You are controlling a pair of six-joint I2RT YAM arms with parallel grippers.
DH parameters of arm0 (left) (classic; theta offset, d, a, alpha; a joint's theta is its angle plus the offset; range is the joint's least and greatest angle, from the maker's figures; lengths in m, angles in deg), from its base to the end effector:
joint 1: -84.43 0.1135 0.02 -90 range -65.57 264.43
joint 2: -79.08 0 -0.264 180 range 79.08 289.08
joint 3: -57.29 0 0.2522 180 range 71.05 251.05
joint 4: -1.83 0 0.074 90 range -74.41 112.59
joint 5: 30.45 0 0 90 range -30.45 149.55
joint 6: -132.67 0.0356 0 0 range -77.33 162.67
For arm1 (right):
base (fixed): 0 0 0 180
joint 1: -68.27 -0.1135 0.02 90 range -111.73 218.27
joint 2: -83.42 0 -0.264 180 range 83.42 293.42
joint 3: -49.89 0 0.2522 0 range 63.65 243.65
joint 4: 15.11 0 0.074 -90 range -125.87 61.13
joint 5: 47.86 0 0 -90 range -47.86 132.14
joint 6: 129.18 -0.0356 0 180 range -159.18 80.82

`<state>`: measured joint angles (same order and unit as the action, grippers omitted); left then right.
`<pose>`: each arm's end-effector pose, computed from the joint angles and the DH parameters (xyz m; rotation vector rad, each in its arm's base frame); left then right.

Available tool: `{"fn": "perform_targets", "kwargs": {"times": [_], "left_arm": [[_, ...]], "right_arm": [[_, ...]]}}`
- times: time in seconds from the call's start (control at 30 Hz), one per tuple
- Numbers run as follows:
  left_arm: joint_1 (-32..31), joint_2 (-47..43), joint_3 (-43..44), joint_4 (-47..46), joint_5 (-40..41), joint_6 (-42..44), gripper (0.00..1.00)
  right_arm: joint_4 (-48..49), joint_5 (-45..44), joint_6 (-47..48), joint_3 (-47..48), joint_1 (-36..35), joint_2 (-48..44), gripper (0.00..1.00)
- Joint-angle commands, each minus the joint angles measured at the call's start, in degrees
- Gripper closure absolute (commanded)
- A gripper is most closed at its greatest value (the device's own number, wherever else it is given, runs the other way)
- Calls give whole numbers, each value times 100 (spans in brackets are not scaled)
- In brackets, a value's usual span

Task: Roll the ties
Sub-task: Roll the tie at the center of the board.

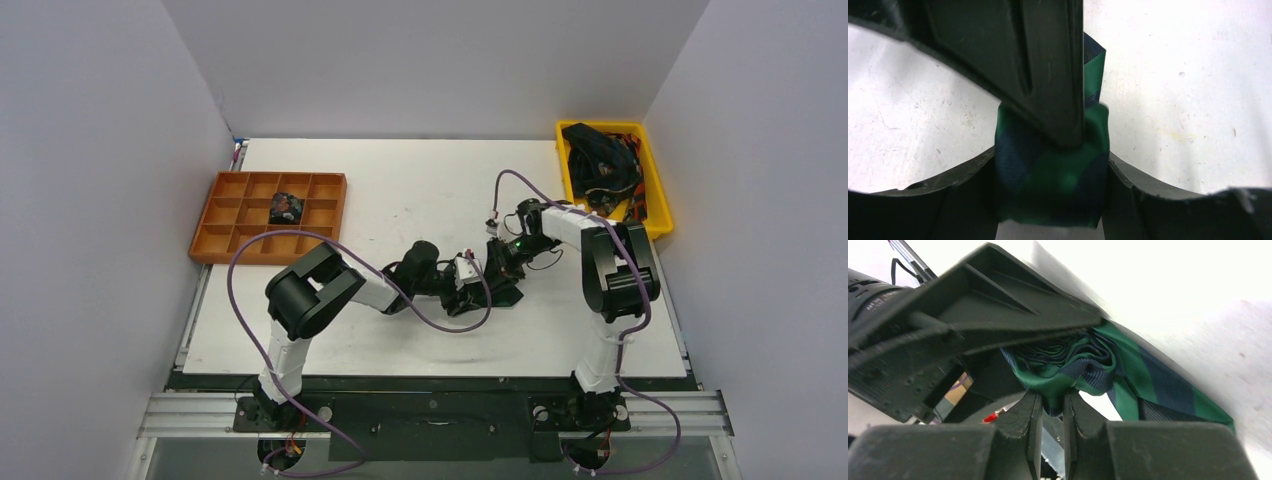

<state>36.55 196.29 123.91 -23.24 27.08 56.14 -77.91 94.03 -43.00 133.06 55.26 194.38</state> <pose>0.2506 -0.3056 0.1086 1.3604 1.5604 -0.9462 0.3216 0.1031 0.1465 0.2102 -2.6997 -1.3013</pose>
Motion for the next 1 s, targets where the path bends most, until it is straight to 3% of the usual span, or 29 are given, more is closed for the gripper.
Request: {"fn": "perform_targets", "kwargs": {"times": [0.0, 0.23, 0.73, 0.8, 0.97], "left_arm": [[123, 45, -207, 542, -318, 12, 41], [112, 31, -121, 412, -557, 138, 40], [-142, 449, 776, 220, -524, 91, 33], [-143, 384, 749, 293, -509, 139, 29], [-143, -94, 382, 464, -330, 413, 8]], "right_arm": [[86, -2262, 600, -216, 301, 501, 100], [121, -2806, 525, -152, 379, 526, 100], [34, -3022, 328, 273, 238, 844, 100], [0, -3055, 337, 273, 216, 869, 100], [-264, -2982, 687, 379, 84, 923, 100]]}}
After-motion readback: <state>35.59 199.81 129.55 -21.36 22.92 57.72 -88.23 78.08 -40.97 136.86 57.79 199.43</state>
